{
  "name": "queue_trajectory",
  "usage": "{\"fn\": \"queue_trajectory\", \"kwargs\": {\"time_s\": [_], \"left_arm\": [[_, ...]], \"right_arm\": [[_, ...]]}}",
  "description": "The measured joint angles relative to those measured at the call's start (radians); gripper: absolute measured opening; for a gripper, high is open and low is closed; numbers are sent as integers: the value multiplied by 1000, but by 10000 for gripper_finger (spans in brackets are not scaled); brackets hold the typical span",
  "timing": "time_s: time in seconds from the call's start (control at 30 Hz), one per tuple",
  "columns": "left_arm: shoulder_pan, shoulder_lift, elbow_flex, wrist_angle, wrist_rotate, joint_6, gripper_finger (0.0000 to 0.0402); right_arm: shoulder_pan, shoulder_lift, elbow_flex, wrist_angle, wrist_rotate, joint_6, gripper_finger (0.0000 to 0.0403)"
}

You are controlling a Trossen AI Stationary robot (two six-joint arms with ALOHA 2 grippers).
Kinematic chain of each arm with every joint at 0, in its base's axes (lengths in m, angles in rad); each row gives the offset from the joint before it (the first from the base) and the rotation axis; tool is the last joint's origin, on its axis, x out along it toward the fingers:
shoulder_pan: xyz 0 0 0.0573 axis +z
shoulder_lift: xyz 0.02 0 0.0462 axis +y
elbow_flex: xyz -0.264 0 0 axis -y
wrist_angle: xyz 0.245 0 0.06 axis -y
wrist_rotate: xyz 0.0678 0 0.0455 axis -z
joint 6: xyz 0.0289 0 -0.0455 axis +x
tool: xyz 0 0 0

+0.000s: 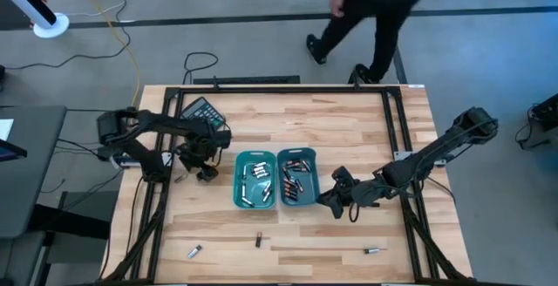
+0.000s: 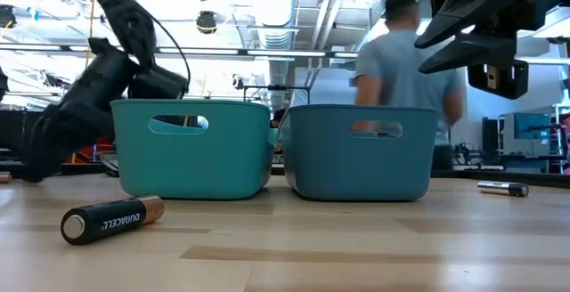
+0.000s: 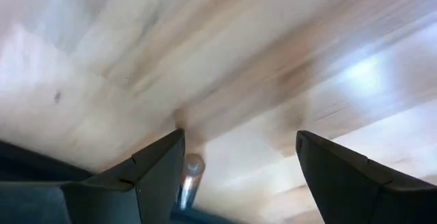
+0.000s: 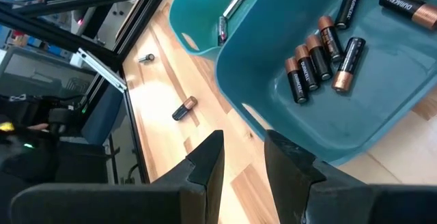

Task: Sort batteries
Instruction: Put the black battery into the blue bin

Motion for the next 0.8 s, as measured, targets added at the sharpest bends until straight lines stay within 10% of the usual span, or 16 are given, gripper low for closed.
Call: {"fn": "queue_trajectory", "kwargs": {"time_s": [0.4,0.8], "left_arm": [[-3,-331,2,-131,-80,-141,277],[-87,-119,-35,-101,-82,-137,259]], "right_arm": [[-50,-1,0,1,-62,-50,122],[-82,-2,0,8,-89,-90,122]]}}
